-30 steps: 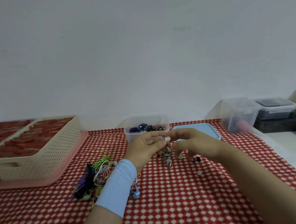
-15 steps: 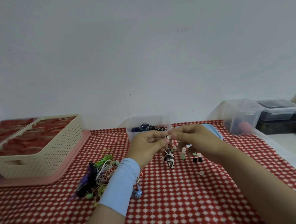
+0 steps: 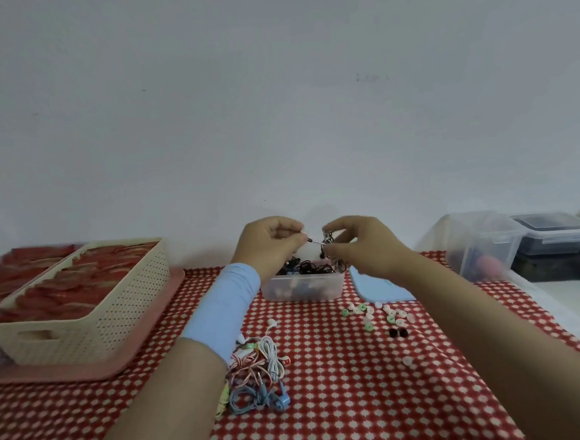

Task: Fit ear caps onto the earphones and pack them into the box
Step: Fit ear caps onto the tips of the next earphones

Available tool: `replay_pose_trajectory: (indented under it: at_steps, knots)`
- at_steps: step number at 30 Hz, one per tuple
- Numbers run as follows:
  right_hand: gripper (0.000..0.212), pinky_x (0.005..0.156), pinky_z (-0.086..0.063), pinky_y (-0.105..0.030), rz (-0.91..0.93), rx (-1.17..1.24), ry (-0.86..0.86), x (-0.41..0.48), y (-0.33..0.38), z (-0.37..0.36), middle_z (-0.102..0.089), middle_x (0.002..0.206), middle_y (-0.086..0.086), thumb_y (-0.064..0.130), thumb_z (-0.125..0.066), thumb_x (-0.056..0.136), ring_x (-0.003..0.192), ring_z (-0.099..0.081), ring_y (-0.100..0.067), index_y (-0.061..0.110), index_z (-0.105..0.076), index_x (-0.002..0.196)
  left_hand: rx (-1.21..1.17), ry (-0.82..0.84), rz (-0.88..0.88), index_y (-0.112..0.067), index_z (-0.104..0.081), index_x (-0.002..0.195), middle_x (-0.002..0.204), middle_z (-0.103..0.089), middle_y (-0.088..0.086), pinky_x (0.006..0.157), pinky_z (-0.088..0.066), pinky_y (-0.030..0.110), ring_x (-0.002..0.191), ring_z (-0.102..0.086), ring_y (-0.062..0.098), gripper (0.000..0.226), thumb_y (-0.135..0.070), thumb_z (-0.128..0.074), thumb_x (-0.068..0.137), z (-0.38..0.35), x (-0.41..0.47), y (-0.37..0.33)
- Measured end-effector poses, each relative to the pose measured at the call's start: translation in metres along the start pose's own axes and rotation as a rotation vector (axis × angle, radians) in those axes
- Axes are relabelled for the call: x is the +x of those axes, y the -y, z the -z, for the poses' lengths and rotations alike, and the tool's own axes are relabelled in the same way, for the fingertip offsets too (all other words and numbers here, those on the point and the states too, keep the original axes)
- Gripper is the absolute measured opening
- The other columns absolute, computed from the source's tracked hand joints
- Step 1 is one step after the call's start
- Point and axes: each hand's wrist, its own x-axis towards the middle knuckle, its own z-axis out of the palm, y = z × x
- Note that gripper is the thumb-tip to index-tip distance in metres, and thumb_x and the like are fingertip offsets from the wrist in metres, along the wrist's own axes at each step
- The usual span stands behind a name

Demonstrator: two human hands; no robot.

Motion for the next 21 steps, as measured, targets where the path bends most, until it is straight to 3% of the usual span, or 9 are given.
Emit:
replay_pose_trajectory:
  at_steps: [2, 5, 9, 12, 17, 21]
  knots:
    - [0.043, 0.073, -0.053, -0.027, 0.05, -0.188, 0.026, 0.022, 0.005, -0.002, -0.074, 0.106, 0.006, 0.025, -0.07, 0.092, 0.071, -0.064, -0.009, 0.025, -0.063, 0.134, 0.14, 0.002, 0.013, -0.027, -0.071, 0.086, 0.088, -0.072, -0.001, 0.079, -0.058, 0.033, 0.079, -0.068, 0.015, 0.011, -0.018, -0.075, 0.081, 0.004, 0.018, 0.005]
    - [0.055, 0.078, -0.048, -0.028, 0.07, -0.374, 0.089, 0.048, 0.003, -0.015, -0.069, 0.122, -0.001, 0.024, -0.072, 0.093, 0.087, -0.06, -0.014, 0.021, -0.052, 0.144, 0.35, 0.057, 0.04, -0.029, -0.067, 0.094, 0.091, -0.068, -0.008, 0.075, -0.05, 0.025, 0.085, -0.064, 0.009, 0.011, -0.023, -0.067, 0.085, 0.009, 0.032, 0.016]
    - [0.042, 0.08, -0.049, -0.027, 0.087, -0.497, 0.138, 0.066, -0.006, -0.038, -0.07, 0.116, -0.002, 0.021, -0.076, 0.089, 0.094, -0.06, -0.015, 0.015, -0.062, 0.129, 0.606, 0.173, 0.056, -0.029, -0.067, 0.096, 0.094, -0.065, -0.012, 0.079, -0.047, 0.025, 0.092, -0.062, 0.01, 0.008, -0.027, -0.064, 0.089, 0.014, 0.04, 0.035]
    - [0.028, 0.084, -0.052, -0.029, 0.109, -0.636, 0.23, 0.073, -0.013, -0.046, -0.07, 0.113, 0.0, 0.02, -0.071, 0.092, 0.098, -0.063, -0.018, 0.017, -0.073, 0.12, 0.768, 0.216, 0.032, -0.029, -0.068, 0.103, 0.109, -0.067, -0.009, 0.09, -0.05, 0.03, 0.1, -0.062, 0.013, 0.016, -0.023, -0.063, 0.089, 0.015, 0.043, 0.047]
    - [0.028, 0.059, -0.039, -0.024, 0.09, -0.837, 0.32, 0.077, -0.015, -0.051, -0.061, 0.078, 0.008, 0.019, -0.059, 0.098, 0.071, -0.055, -0.016, 0.027, -0.075, 0.12, 0.84, 0.382, -0.037, -0.026, -0.066, 0.123, 0.125, -0.064, -0.004, 0.098, -0.047, 0.033, 0.112, -0.059, 0.018, 0.029, -0.024, -0.051, 0.098, 0.008, 0.041, 0.05]
    - [0.032, 0.07, -0.033, -0.025, 0.143, -0.934, 0.299, 0.066, -0.01, -0.046, -0.052, 0.074, 0.014, 0.018, -0.05, 0.1, 0.071, -0.046, -0.012, 0.029, -0.072, 0.12, 0.884, 0.456, -0.022, -0.027, -0.065, 0.125, 0.127, -0.064, -0.002, 0.099, -0.046, 0.035, 0.111, -0.059, 0.02, 0.033, -0.024, -0.043, 0.101, 0.01, 0.037, 0.049]
